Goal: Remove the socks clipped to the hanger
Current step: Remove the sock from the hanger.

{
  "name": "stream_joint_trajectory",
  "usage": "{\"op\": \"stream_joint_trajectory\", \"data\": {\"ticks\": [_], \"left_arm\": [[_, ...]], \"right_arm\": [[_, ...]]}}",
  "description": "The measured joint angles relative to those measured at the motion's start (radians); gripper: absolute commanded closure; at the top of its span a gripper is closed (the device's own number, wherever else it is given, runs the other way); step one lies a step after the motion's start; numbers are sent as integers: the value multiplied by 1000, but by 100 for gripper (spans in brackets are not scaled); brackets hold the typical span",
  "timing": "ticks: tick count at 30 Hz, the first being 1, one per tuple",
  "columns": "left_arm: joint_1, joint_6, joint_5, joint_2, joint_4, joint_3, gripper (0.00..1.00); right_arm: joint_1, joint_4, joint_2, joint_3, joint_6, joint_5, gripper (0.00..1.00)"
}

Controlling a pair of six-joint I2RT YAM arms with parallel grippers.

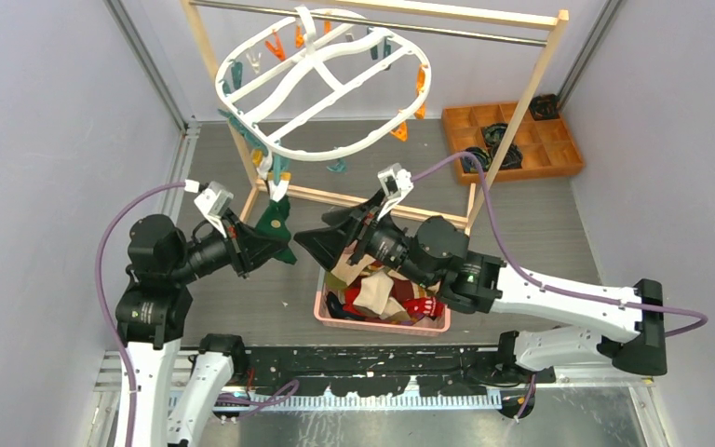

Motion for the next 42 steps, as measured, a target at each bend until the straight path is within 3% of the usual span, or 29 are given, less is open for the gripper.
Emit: {"op": "stream_joint_trajectory", "data": {"ticks": [8, 16, 21, 34, 42], "left_arm": [[-7, 290, -11, 5, -83, 23, 100], [-8, 443, 40, -3, -126, 23, 100], [-8, 473, 55, -24, -128, 23, 100], [-8, 494, 56, -25, -127, 23, 100], [-8, 496, 53, -24, -127, 23, 100]], "right_arm": [[95, -253, 50, 277, -14, 272, 0], [96, -280, 246, 427, -47, 385, 0], [96, -232, 348, 451, -83, 444, 2], [71, -10, 469, 551, -229, 531, 34], [2, -49, 469, 582, -158, 486, 36]]}}
